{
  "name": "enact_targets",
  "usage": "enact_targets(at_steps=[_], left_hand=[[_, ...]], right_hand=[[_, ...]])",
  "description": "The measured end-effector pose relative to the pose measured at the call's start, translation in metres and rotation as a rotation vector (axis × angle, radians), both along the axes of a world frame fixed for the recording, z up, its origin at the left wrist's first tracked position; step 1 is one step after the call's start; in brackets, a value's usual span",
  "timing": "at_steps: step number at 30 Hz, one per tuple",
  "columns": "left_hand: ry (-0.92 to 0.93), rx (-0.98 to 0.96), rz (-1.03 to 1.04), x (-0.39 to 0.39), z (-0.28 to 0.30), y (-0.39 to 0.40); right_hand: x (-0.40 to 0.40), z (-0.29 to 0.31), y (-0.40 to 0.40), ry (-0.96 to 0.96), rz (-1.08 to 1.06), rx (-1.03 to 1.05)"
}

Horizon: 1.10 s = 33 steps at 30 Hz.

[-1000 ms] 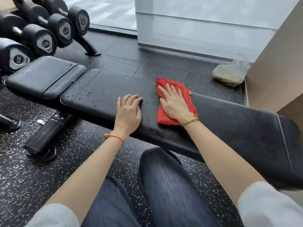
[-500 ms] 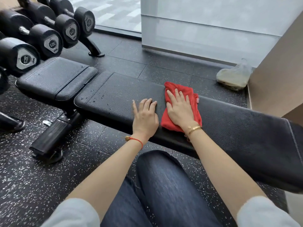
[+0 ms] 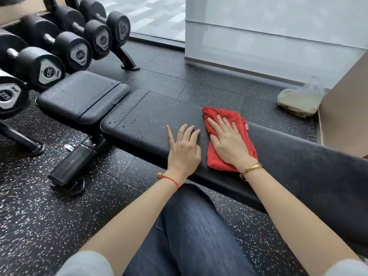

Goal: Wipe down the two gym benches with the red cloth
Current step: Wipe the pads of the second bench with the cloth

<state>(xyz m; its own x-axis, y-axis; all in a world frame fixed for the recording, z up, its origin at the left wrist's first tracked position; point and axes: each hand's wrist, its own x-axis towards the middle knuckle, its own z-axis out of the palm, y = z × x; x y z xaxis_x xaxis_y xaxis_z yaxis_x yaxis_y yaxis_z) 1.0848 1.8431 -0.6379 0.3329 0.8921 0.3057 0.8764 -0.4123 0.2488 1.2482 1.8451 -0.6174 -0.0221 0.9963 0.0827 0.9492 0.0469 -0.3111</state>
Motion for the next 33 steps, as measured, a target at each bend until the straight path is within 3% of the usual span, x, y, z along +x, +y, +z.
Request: enact_targets(at_steps=[7, 14, 22, 28, 33], left_hand=[[-0.087, 0.038, 0.165, -0.004, 0.0, 0.0], [-0.144, 0.1, 0.383, -0.023, 0.002, -0.001], [-0.183, 0.063, 0.636, -0.041, -0.005, 0.007], [-0.17, 0.092, 0.67, -0.042, -0.007, 0.008], [-0.145, 0.102, 0.624, -0.049, -0.006, 0.011]], right_hand=[[-0.041, 0.005, 0.079, -0.026, 0.217, -0.062], [-0.018, -0.006, 0.039, -0.039, 0.409, 0.023], [-0.043, 0.0, 0.098, -0.045, 0.335, -0.018], [-0.069, -0.003, 0.081, -0.058, 0.554, 0.017], [-0.039, -0.006, 0.061, -0.035, 0.53, 0.028]])
